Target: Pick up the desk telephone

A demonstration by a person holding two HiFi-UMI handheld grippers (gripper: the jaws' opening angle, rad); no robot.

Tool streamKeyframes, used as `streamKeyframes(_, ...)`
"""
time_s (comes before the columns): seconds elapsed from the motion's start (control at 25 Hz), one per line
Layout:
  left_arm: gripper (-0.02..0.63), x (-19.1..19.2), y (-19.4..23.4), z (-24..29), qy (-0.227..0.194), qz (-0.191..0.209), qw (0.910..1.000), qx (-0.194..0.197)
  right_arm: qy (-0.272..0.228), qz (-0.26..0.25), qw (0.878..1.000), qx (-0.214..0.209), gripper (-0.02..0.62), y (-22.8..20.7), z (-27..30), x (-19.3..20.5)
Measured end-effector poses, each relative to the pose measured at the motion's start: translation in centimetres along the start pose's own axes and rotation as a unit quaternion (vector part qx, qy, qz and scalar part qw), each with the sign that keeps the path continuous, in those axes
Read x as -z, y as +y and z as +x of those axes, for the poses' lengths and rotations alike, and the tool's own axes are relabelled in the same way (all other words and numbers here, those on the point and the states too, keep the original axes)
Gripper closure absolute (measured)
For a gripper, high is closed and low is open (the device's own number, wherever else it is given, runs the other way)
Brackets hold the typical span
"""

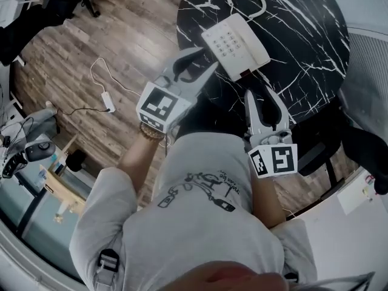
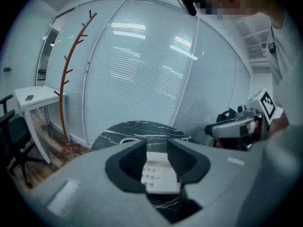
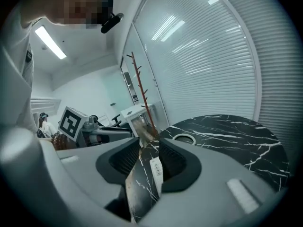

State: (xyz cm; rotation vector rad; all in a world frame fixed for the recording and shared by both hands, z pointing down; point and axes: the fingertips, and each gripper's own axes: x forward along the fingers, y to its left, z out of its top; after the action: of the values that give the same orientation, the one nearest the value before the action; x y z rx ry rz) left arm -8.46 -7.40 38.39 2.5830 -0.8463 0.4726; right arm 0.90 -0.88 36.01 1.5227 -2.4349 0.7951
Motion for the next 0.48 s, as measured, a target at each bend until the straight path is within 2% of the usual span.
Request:
streamKeyframes(0.2,0.419,4.4,3.0,4.6,0.037,-0.012,0.9992,0.008,0.020,0.064,0.997,0.027,0.378,-4.2,2.4,4.2)
streamKeyframes(0.36,0.310,7.7,4.9,8.3,0.071,-0.017,0.9972,0.020,0.040,0.117,0.991,0.055,0.262,-7.1,4.5,7.8)
streamKeyframes(0.48,0.275,9.7,6.1,10.4,0.091,-0.008,0.9954,0.028,0.055,0.146,0.986,0.063,0.222,-8.2,5.9,10.3)
